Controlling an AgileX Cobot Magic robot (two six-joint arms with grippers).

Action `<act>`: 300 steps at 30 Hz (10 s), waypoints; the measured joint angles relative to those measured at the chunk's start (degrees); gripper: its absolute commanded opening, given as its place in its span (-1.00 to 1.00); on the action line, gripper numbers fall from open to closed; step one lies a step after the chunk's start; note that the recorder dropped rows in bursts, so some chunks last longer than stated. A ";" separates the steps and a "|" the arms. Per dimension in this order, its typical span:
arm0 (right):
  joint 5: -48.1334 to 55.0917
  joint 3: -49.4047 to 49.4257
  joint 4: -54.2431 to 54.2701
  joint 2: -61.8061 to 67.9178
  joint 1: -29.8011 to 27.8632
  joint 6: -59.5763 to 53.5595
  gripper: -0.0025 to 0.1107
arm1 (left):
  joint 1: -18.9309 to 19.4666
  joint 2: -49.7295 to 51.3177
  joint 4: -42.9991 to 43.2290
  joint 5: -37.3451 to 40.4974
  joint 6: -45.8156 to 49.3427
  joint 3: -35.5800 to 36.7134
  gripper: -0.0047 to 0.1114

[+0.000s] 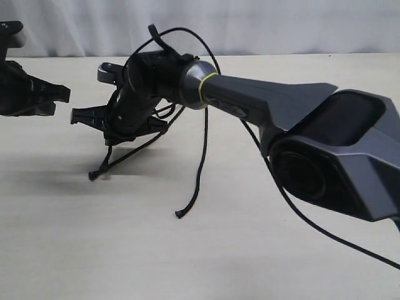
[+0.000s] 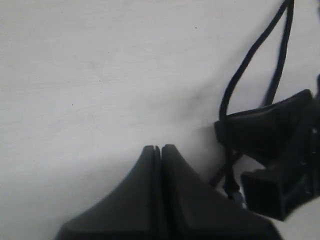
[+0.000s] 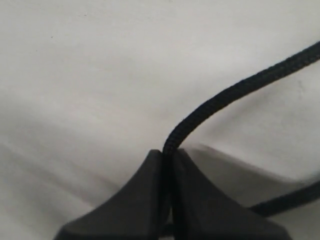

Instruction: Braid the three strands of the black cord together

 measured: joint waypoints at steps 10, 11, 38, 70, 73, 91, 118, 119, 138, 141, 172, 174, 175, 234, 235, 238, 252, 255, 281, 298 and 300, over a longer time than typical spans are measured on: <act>3.98 -0.23 -1.51 2.01 -0.12 1.11 -0.88 | 0.00 0.00 -0.40 -0.04 0.00 0.00 -0.92; 6.41 -0.35 -2.48 1.73 -0.24 1.70 -0.88 | 0.00 0.00 -0.40 -0.04 0.00 0.00 -0.92; 25.26 -0.11 -7.22 -4.26 -8.01 -0.02 -0.19 | 0.00 0.00 -1.75 -0.49 0.00 0.00 -0.92; 25.59 9.31 -13.75 -9.29 -13.76 -9.22 -0.88 | -9.54 3.81 -3.22 -2.30 1.72 0.00 -0.92; 25.68 12.77 -13.83 -8.65 -13.79 -9.44 -0.88 | -10.47 4.44 -3.22 -3.24 1.72 0.00 -0.92; 20.57 23.29 -5.86 -13.57 -7.99 -4.88 -0.26 | -10.70 4.79 -3.25 -4.78 1.72 0.00 -0.92; -5.30 19.92 11.29 -7.12 -2.74 -2.02 -0.88 | -8.61 0.94 -0.69 -4.14 1.84 0.12 -0.92; -2.98 19.78 8.88 -7.21 -2.74 -0.23 -0.88 | -8.61 0.94 -0.54 -4.14 1.84 0.12 -0.92; 9.19 20.28 -2.61 -17.25 -11.39 0.19 -0.31 | -13.06 1.29 0.07 -1.22 3.05 2.54 -0.92; 9.31 22.33 -3.32 -17.25 -11.39 -0.48 -0.31 | -15.30 4.58 -0.04 -0.64 3.40 4.56 -0.92; 8.44 23.24 -1.58 -15.72 -6.72 -1.92 -0.31 | -15.40 16.52 -21.85 0.21 21.58 4.82 -0.92; 8.44 23.24 -1.06 -15.29 -6.72 -1.92 -0.31 | -15.40 16.64 -22.10 0.33 21.58 4.82 -0.92; 8.56 23.24 -1.04 -15.18 -6.72 -1.92 -0.31 | -15.40 16.64 -22.19 0.33 21.71 4.82 -0.92; 10.34 23.24 2.72 -13.00 -6.72 -4.84 -0.31 | -15.53 15.05 -18.92 3.15 27.26 4.84 -0.43; 10.34 23.24 2.72 -13.00 -6.72 -4.84 -0.31 | -15.53 15.68 -18.92 3.13 27.39 4.84 -0.43; 10.24 23.24 2.72 -13.00 -6.72 -4.94 -0.31 | -15.53 17.05 -18.92 3.26 27.93 4.84 -0.43; 10.47 23.24 2.98 -12.18 -5.19 -5.09 -0.42 | -15.53 18.12 -20.17 3.67 28.68 4.49 -0.92; 10.57 23.24 3.12 -11.24 -4.49 -5.14 -0.88 | -15.53 18.12 -20.17 3.77 28.79 4.49 -0.92; 21.32 31.48 -1.86 -15.43 -11.33 -15.03 -0.88 | -28.67 18.45 -24.99 0.50 28.90 4.41 -0.92; 18.90 33.02 5.53 -15.86 -11.33 -18.81 -0.38 | -28.67 18.65 -25.97 1.58 28.82 4.41 -0.69; 18.42 33.13 5.42 -16.08 -11.33 -18.81 -0.37 | -28.67 18.65 -25.97 2.23 28.82 4.41 -0.56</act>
